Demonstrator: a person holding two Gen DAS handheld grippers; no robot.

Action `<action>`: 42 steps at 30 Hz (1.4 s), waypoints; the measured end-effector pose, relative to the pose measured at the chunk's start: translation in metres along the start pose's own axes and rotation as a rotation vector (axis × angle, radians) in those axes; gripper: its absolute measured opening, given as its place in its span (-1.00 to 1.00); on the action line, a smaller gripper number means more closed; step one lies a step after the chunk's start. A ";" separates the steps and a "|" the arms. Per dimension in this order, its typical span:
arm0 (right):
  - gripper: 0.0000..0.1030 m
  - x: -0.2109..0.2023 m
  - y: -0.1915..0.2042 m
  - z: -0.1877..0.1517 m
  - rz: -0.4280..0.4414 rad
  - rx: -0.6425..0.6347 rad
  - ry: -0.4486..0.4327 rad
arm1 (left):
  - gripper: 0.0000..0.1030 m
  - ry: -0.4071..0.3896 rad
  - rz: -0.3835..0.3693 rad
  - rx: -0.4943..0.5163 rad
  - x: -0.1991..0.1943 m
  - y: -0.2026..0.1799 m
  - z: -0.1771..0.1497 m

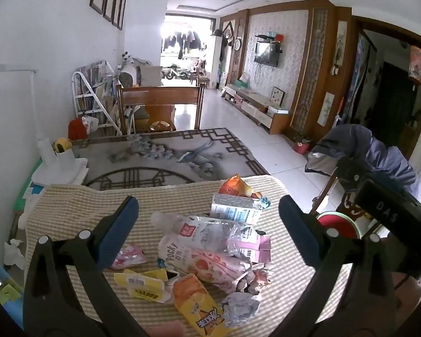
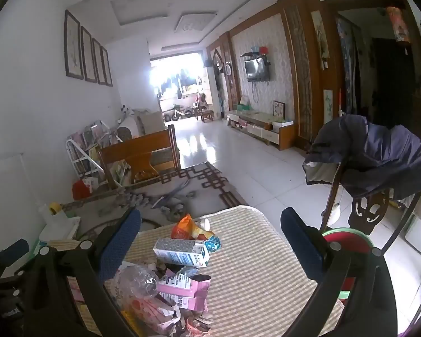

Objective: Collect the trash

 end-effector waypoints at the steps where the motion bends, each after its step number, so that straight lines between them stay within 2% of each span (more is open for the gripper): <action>1: 0.86 -0.001 -0.001 0.000 0.000 0.001 0.002 | 0.90 0.003 0.000 0.000 0.000 0.000 0.000; 34: 0.86 0.004 -0.003 -0.003 -0.025 0.010 0.021 | 0.90 0.020 -0.008 -0.010 0.010 -0.004 -0.005; 42: 0.87 0.011 -0.008 -0.007 -0.033 0.017 0.029 | 0.90 0.026 -0.007 -0.010 0.016 -0.007 -0.015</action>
Point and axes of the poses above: each gripper's, at about its wrist camera, not at the fingertips, and x roughly the way its jaws point, y to its left, z to its top, the point moved 8 cm from there along x, roughly the way its jaws point, and after that the axes turned 3 degrees about -x, right-handed, at the moved point
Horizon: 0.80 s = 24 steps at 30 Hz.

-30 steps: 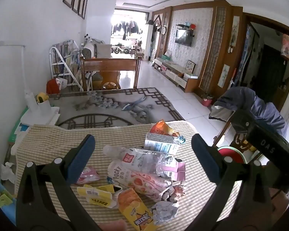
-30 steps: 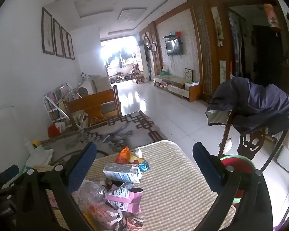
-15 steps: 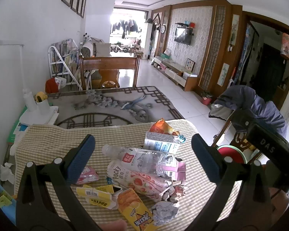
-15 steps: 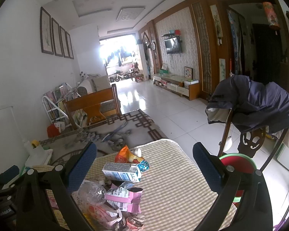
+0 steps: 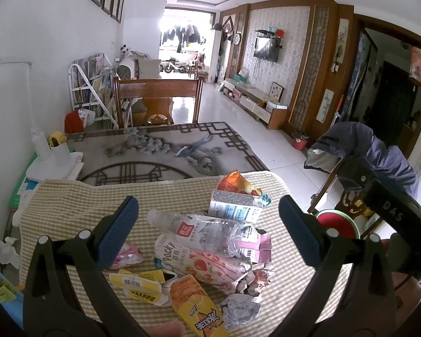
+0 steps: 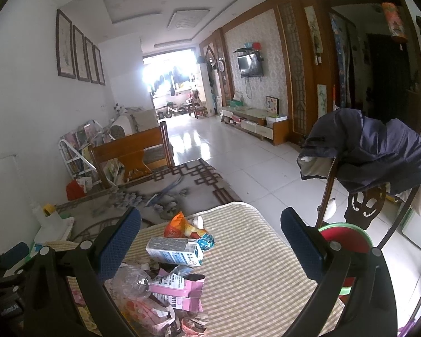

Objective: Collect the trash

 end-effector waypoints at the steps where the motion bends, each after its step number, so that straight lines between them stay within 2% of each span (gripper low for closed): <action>1: 0.87 0.000 0.000 0.001 0.000 -0.001 0.000 | 0.90 0.000 0.000 0.000 0.000 0.000 -0.001; 24: 0.87 0.001 0.001 0.002 0.001 -0.003 0.004 | 0.90 0.014 -0.003 -0.005 0.009 0.006 -0.003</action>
Point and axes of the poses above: each gripper's, at about its wrist camera, not at the fingertips, and x roughly the way its jaws point, y to its left, z to its top, the point moved 8 cm from there along x, roughly the way its jaws point, and after that the axes turned 3 degrees about -x, right-handed, at the moved point
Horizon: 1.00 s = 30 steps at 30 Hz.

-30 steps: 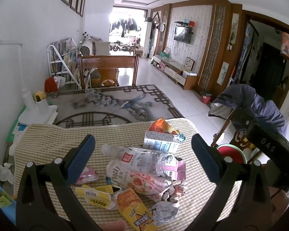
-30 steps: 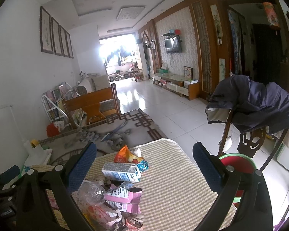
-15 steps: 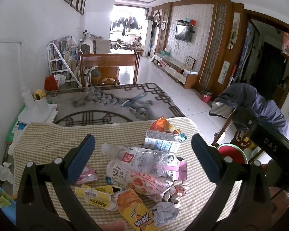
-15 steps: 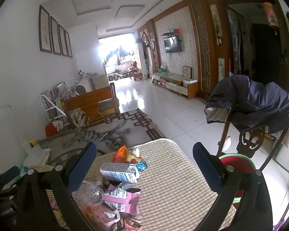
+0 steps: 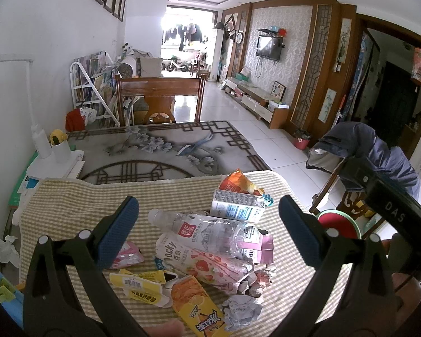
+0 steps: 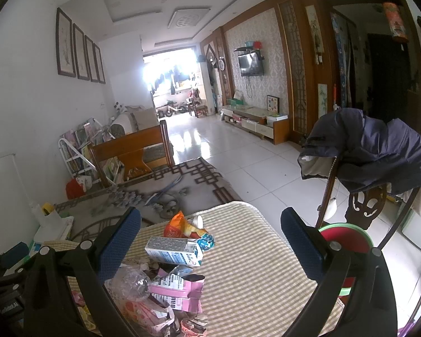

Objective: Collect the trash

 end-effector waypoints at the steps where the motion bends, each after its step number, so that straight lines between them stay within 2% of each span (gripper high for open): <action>1: 0.86 0.000 0.000 0.000 0.000 0.000 0.000 | 0.90 0.000 0.000 0.000 0.000 0.000 0.000; 30: 0.86 0.001 -0.002 -0.001 0.000 0.003 0.006 | 0.90 0.009 -0.007 -0.004 0.004 0.002 -0.004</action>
Point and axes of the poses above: each gripper's, at about its wrist camera, not at the fingertips, and x roughly the way its jaws point, y to its left, z to its top, the point moved 8 cm from there along x, roughly the way its jaws point, and after that the axes turned 3 degrees about -x, right-handed, at the moved point
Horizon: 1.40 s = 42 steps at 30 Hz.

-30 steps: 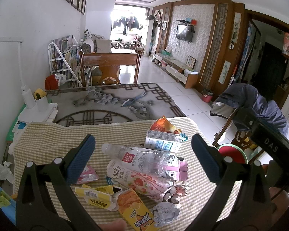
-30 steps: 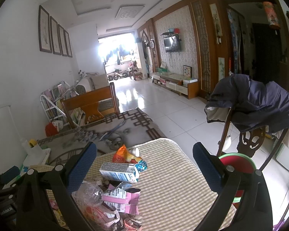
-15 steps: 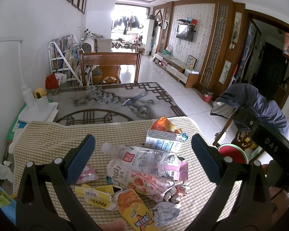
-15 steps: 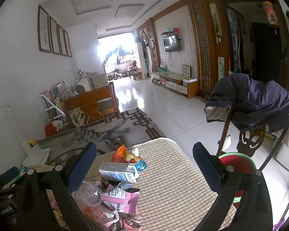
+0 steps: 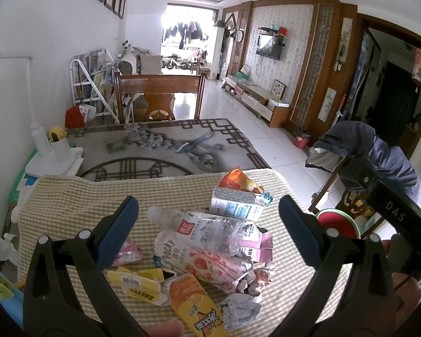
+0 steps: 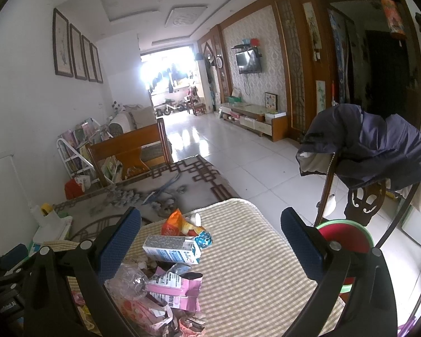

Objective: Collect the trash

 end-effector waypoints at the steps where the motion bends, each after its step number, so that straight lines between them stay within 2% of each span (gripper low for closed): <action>1: 0.87 0.000 0.000 0.000 0.001 -0.001 0.002 | 0.90 0.005 -0.003 -0.002 0.002 0.001 -0.002; 6: 0.86 0.002 -0.001 -0.007 0.005 -0.012 0.020 | 0.90 0.035 -0.015 0.009 0.011 0.012 -0.016; 11: 0.87 0.007 -0.001 -0.021 0.008 -0.017 0.056 | 0.90 0.109 0.085 -0.054 0.019 0.070 -0.038; 17: 0.87 0.019 0.011 -0.033 0.034 -0.029 0.119 | 0.90 0.178 0.292 -0.167 0.021 0.154 -0.072; 18: 0.87 0.021 0.014 -0.036 0.041 -0.037 0.132 | 0.90 0.203 0.309 -0.189 0.023 0.165 -0.080; 23: 0.87 0.030 0.027 -0.041 0.075 -0.068 0.173 | 0.90 0.352 0.208 -0.352 0.048 0.189 -0.106; 28: 0.87 0.038 0.043 -0.047 0.125 -0.116 0.223 | 0.85 0.437 0.181 -0.468 0.080 0.200 -0.117; 29: 0.87 0.040 0.046 -0.047 0.135 -0.128 0.236 | 0.80 0.459 0.181 -0.477 0.087 0.201 -0.120; 31: 0.87 0.047 0.058 -0.052 0.176 -0.173 0.279 | 0.45 0.515 0.173 -0.494 0.102 0.201 -0.130; 33: 0.87 0.054 0.070 -0.058 0.211 -0.216 0.319 | 0.22 0.537 0.172 -0.504 0.109 0.201 -0.135; 34: 0.86 0.058 0.078 -0.062 0.231 -0.242 0.341 | -0.07 0.527 0.193 -0.478 0.108 0.202 -0.135; 35: 0.86 0.062 0.084 -0.066 0.251 -0.262 0.360 | -0.24 0.525 0.195 -0.467 0.110 0.204 -0.134; 37: 0.86 0.068 0.093 -0.072 0.280 -0.278 0.395 | -0.97 0.533 0.156 -0.482 0.109 0.203 -0.134; 39: 0.86 0.072 0.102 -0.076 0.322 -0.274 0.435 | -1.00 0.527 0.128 -0.505 0.107 0.207 -0.132; 42: 0.86 0.065 0.125 -0.083 0.416 -0.297 0.466 | -1.00 0.475 0.132 -0.476 0.094 0.205 -0.124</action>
Point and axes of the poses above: each gripper's, at about its wrist camera, not at the fingertips, and x roughly the way its jaws point, y to its left, z to its top, the point moved 8 cm from there along x, roughly the way its jaws point, and after that the axes turned 3 degrees about -x, right-handed, at the moved point
